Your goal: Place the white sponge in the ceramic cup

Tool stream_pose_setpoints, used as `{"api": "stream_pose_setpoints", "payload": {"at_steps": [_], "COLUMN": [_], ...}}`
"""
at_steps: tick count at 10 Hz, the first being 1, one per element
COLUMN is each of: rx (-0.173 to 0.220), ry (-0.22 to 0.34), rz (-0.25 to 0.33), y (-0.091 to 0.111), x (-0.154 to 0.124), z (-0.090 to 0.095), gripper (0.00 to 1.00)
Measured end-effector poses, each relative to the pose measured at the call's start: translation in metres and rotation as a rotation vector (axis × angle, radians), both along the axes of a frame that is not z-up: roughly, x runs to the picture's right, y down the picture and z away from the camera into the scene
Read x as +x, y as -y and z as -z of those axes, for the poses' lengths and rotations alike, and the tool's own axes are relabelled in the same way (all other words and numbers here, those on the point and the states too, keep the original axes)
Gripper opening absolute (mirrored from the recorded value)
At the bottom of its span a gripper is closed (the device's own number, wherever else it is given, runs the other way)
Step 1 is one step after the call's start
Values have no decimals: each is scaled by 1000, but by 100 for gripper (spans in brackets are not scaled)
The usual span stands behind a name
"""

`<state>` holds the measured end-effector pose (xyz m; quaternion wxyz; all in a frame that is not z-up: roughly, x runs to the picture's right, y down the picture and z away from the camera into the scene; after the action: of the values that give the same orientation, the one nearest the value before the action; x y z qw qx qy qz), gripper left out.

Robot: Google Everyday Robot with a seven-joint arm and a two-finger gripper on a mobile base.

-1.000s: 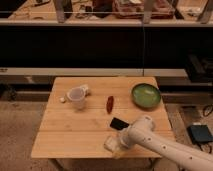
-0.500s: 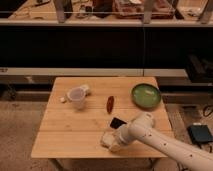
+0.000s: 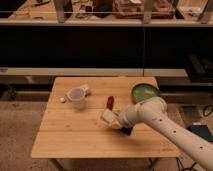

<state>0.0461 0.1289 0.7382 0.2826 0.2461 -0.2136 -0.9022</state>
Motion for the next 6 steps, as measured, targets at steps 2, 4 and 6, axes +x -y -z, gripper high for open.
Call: {"api": "stream_pose_setpoints", "payload": {"at_steps": [2,4,6], "rx": [38,63,95], "ry": [45,90,139], "rz": [-23,-48,-54], "y": [37,71,109], "x": [-12,-33,-67], "z": [2,-8,-15], "gripper": [2,2,2]}}
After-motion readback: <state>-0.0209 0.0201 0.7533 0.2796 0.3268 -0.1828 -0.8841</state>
